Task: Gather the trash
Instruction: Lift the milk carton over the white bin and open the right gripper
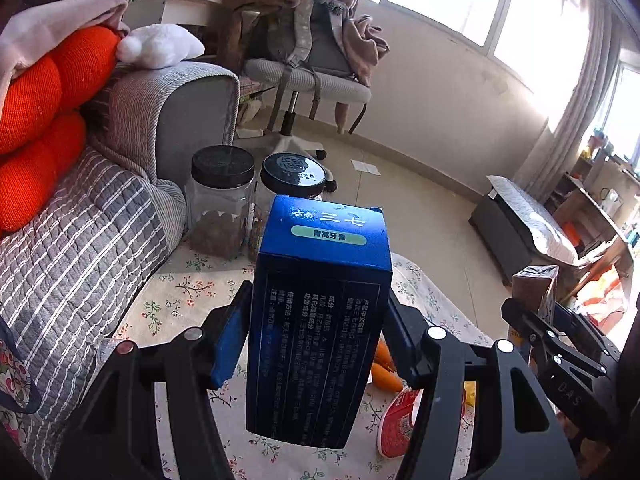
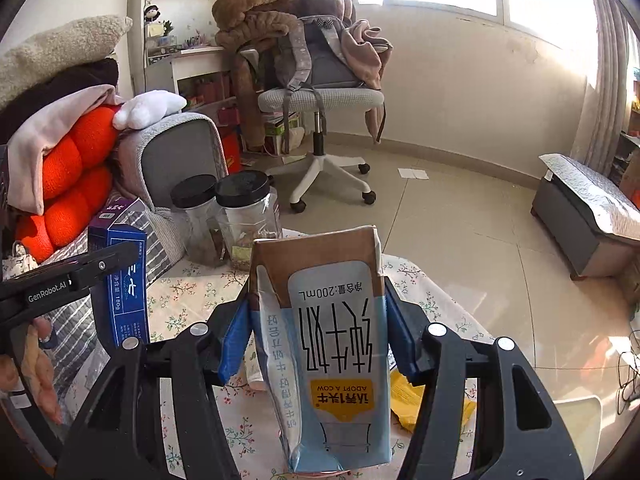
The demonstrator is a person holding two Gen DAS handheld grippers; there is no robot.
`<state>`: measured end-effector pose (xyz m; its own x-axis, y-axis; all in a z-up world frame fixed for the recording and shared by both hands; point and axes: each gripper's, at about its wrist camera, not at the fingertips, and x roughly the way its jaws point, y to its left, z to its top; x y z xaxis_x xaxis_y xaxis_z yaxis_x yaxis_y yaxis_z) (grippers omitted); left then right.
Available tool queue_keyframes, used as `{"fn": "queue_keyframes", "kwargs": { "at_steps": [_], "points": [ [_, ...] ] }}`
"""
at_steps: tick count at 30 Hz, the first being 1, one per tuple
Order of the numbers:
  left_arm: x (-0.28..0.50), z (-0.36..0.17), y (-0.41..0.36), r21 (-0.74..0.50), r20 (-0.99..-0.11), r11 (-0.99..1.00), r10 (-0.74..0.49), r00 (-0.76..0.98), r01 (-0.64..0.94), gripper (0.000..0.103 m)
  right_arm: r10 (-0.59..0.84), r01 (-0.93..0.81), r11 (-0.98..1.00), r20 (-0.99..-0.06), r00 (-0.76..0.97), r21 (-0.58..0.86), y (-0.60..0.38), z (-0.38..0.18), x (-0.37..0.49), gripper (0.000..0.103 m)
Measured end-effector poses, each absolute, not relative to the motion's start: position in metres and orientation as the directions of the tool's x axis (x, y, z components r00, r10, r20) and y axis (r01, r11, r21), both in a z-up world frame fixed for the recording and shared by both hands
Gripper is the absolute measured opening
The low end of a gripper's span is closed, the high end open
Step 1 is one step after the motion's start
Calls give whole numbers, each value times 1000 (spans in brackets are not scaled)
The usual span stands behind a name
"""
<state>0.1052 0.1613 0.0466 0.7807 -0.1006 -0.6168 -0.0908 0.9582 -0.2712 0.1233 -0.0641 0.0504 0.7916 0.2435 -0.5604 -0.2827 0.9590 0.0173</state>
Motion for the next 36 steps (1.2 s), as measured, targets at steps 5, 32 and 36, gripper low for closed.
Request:
{"fn": "queue_keyframes", "kwargs": {
  "at_steps": [5, 32, 36],
  "points": [
    [101, 52, 121, -267, -584, 963, -122, 803, -48, 60, 185, -207, 978, -513, 838, 13, -106, 61, 111, 56],
    [80, 51, -106, -276, -507, 933, -344, 790, 229, 60, -375, 426, 905, -471, 799, 2, -364, 28, 50, 56],
    [81, 43, -132, -267, -521, 927, -370, 769, 265, 60, -426, 497, 868, -509, 748, 3, -386, 17, 48, 55]
  ]
}}
